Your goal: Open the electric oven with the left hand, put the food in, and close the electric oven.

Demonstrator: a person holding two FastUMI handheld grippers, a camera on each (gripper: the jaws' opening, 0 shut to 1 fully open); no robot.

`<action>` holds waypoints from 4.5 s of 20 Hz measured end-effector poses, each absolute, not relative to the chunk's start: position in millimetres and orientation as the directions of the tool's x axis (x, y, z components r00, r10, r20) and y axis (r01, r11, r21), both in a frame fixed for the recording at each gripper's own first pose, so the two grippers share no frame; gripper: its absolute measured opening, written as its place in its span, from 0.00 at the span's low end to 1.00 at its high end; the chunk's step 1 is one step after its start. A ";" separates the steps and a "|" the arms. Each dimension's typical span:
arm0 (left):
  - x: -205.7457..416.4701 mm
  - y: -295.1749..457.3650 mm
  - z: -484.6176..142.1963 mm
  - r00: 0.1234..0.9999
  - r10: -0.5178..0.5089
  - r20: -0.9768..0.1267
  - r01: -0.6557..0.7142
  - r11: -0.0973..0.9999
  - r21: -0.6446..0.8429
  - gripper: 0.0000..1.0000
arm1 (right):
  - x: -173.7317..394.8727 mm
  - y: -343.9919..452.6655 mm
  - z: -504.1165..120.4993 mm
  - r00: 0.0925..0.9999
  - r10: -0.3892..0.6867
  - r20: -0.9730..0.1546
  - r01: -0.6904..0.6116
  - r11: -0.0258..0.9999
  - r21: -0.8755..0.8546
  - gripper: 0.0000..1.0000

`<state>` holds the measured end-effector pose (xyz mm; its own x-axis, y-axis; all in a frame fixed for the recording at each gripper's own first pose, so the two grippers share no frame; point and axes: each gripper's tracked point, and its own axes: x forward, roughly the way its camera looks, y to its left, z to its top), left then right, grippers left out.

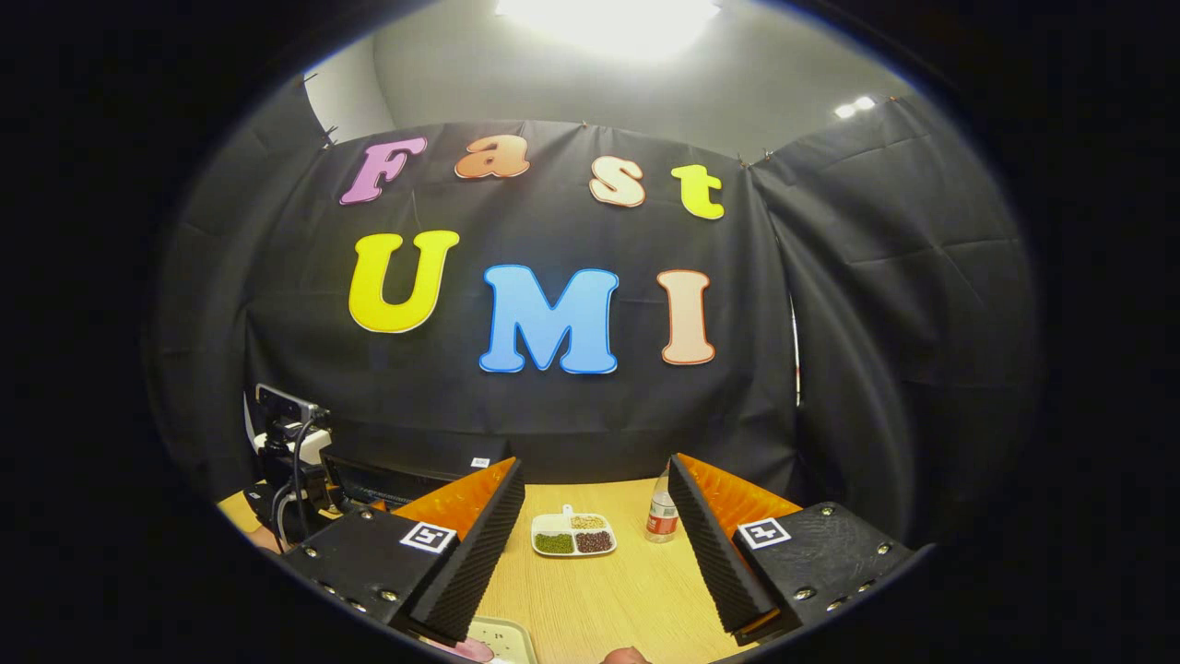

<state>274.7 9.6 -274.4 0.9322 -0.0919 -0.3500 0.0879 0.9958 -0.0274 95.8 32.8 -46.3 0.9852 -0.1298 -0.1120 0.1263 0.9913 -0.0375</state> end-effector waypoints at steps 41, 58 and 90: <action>122.8 58.3 -131.2 0.986 0.025 -0.164 -0.029 0.999 -0.020 0.97 | 83.7 76.0 -140.6 0.858 0.213 -0.468 -0.151 0.974 0.166 0.96; 60.3 120.4 -108.0 0.979 0.162 -0.127 -0.168 0.985 -0.032 1.00 | 45.1 113.9 -289.6 0.310 0.418 -0.854 -0.100 0.908 0.408 0.98; 53.7 153.2 -140.3 0.943 0.256 -0.211 -0.279 0.956 -0.088 1.00 | 12.6 108.4 -387.0 -0.119 0.367 -0.922 -0.017 0.928 0.372 0.04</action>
<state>53.7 153.2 -140.3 0.9434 0.2557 -0.2111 -0.2789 0.9563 -0.0881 12.6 108.4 -387.0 -0.1192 0.3673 -0.9224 -0.0165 0.9282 0.3717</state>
